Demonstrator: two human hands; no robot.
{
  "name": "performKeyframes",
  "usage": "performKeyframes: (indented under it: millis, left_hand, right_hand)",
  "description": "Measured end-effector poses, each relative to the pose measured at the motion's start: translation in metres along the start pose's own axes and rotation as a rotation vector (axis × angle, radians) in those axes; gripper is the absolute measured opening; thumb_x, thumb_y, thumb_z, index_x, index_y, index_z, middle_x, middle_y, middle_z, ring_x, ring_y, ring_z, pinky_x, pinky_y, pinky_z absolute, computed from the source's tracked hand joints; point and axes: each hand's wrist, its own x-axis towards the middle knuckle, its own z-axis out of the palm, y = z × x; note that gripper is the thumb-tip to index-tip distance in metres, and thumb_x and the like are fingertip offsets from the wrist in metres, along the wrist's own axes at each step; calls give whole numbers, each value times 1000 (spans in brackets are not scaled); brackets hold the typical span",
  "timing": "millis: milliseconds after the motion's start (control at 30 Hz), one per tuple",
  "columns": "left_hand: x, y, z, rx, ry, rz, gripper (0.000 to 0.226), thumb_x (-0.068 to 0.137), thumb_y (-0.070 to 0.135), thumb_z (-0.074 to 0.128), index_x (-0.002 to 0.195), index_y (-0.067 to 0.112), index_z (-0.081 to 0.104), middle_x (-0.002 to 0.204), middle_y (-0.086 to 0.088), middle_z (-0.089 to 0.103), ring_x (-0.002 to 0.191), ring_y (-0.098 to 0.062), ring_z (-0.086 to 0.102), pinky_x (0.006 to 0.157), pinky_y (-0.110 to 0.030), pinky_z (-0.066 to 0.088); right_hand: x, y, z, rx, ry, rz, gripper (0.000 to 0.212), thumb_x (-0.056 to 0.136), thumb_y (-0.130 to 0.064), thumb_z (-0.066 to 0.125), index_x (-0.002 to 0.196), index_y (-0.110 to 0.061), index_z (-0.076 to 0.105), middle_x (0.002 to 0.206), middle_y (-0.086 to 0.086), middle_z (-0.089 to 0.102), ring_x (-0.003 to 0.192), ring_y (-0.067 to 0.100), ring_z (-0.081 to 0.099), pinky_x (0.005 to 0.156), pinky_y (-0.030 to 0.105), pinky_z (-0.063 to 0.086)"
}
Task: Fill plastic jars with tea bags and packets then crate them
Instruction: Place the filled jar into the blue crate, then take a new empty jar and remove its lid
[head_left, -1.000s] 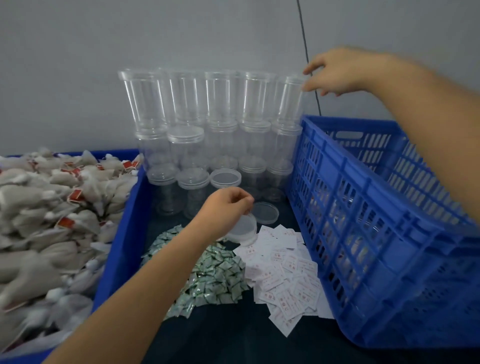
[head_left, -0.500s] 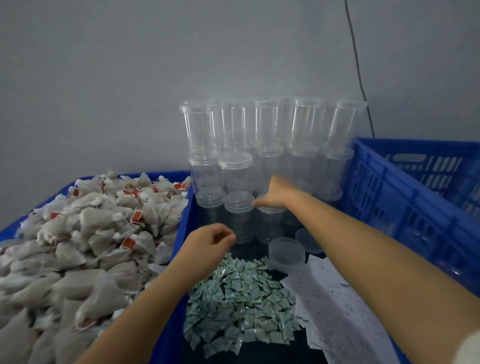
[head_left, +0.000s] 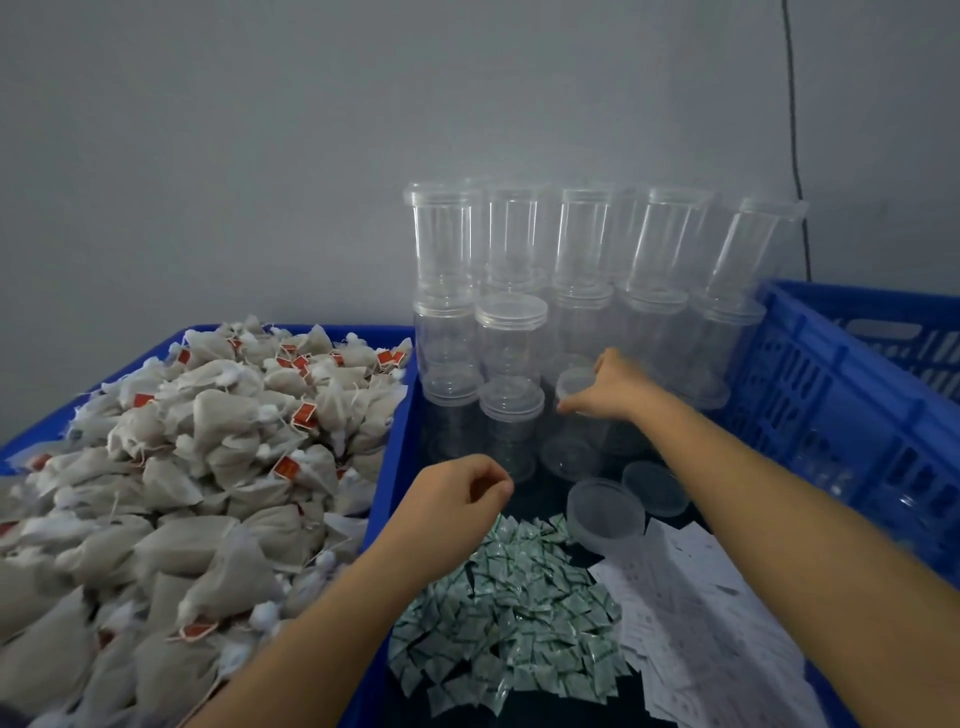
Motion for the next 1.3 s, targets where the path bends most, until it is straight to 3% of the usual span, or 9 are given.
performKeyframes:
  millis: [233, 333, 433, 567, 667, 767, 933, 1100, 1300]
  left_hand:
    - [-8, 15, 7, 419, 271, 382, 48, 84, 35, 68, 125, 13, 57, 123, 0, 58, 114, -19, 53, 97, -33, 45]
    - [-13, 30, 9, 818, 418, 675, 69, 65, 45, 81, 121, 8, 63, 123, -11, 62, 113, -29, 59, 96, -43, 46]
    - [-23, 34, 15, 1053, 424, 874, 61, 69, 35, 76, 122, 9, 63, 122, -14, 63, 113, -30, 60, 99, -47, 45]
    - [-38, 19, 22, 1342, 366, 906, 66, 73, 33, 72, 128, 7, 46, 122, -12, 64, 112, -30, 61, 98, -46, 46]
    - [-39, 10, 20, 1412, 322, 920, 63, 72, 36, 74, 124, 8, 51, 111, -11, 68, 97, -28, 67, 85, -39, 55]
    - [-33, 14, 18, 1395, 231, 831, 55, 73, 34, 73, 122, 12, 62, 108, -10, 68, 92, -26, 66, 81, -35, 54]
    - [-18, 13, 13, 984, -58, 409, 104, 69, 62, 64, 146, 13, 16, 134, -4, 45, 113, -23, 49, 94, -34, 42]
    - [-11, 16, -9, -60, -476, -9, 91, 56, 58, 77, 131, 25, 35, 120, 7, 60, 103, -9, 62, 93, -32, 50]
    - [-14, 11, -8, -787, -963, -154, 92, 60, 57, 76, 131, 9, 42, 120, -18, 60, 100, -32, 62, 86, -39, 51]
  right_hand:
    - [-81, 17, -53, 571, 134, 29, 84, 76, -56, 77, 142, -22, 37, 125, -4, 42, 95, 14, 54, 71, 31, 46]
    - [-120, 23, -23, 1044, -35, 66, 65, 82, -56, 69, 134, -23, 48, 131, 6, 54, 105, 22, 61, 62, 29, 54]
    - [-147, 25, 19, 1323, -307, 194, 59, 83, -61, 62, 122, -17, 64, 109, 10, 65, 87, 22, 63, 57, 30, 51]
    - [-169, 27, 51, 1378, -633, 370, 60, 91, -68, 49, 102, -14, 73, 86, 7, 68, 70, 18, 62, 65, 29, 50]
    - [-174, 25, 62, 1249, -648, 408, 67, 91, -72, 46, 94, -11, 73, 79, 9, 68, 62, 19, 64, 51, 27, 54]
    - [-172, 18, 71, 1241, -563, 393, 65, 90, -70, 48, 102, -11, 73, 92, 11, 69, 80, 23, 63, 71, 32, 53]
    - [-168, 20, 64, 954, -242, -80, 43, 91, -61, 54, 121, -30, 58, 125, 4, 63, 113, 19, 61, 95, 38, 51]
    - [-171, 30, 28, 758, -282, -494, 52, 71, -61, 55, 120, -43, 55, 131, 11, 58, 118, 23, 59, 99, 36, 49]
    - [-168, 34, 15, 926, -431, -639, 88, 62, -70, 73, 136, -27, 51, 115, -15, 66, 106, 9, 62, 89, 27, 51]
